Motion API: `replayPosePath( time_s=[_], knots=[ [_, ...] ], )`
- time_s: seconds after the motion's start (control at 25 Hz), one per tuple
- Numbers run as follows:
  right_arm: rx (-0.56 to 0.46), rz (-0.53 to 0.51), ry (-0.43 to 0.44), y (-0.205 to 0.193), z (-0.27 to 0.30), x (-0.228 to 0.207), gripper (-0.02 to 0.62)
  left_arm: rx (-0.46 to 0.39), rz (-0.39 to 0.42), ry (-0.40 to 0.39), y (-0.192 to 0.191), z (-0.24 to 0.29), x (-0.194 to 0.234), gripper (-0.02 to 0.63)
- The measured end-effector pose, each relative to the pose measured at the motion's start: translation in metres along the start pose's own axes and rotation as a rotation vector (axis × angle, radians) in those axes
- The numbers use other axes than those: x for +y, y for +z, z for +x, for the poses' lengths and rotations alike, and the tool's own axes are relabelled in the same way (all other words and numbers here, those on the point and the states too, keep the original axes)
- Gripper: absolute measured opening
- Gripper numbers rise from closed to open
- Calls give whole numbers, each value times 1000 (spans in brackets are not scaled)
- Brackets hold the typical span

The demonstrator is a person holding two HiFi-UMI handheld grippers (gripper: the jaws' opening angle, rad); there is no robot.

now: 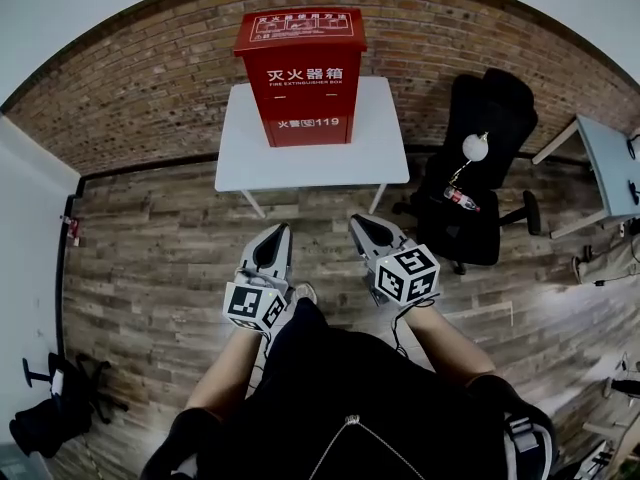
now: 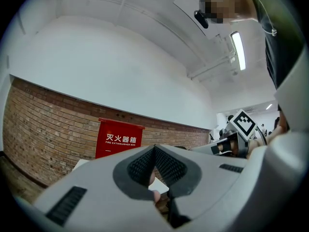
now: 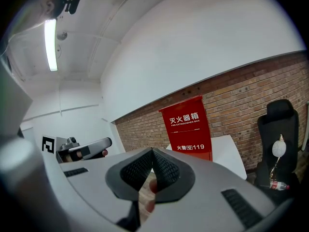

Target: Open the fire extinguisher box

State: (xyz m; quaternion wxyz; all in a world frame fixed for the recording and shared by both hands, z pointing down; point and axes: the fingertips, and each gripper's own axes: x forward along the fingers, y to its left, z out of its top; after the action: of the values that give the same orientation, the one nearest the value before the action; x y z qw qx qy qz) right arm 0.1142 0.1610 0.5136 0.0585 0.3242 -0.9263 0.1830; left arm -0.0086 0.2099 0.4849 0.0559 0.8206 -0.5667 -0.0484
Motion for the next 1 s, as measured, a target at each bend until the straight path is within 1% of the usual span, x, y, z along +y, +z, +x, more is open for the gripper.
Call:
replayPosePath(
  time_s=[0.24,0.4,0.68,0.8,1.0],
  knots=[
    [-17,-13,-17,27,51,-7,20,-4,4,-25,14,31,44,49],
    [-20,-17,-28,38,83,-8,18,-3,3,-45,22,49,73,49],
    [-44,-20,-74,66,134,-12,20,-8,6,-116,40,78,117,49],
    [-52,-25,-94,73,153,-13,20,3,4,-140,39,89,134,49],
    [-50,-35,-114,79,175,-19,19,4,-8,-152,38,106,161,49]
  ],
)
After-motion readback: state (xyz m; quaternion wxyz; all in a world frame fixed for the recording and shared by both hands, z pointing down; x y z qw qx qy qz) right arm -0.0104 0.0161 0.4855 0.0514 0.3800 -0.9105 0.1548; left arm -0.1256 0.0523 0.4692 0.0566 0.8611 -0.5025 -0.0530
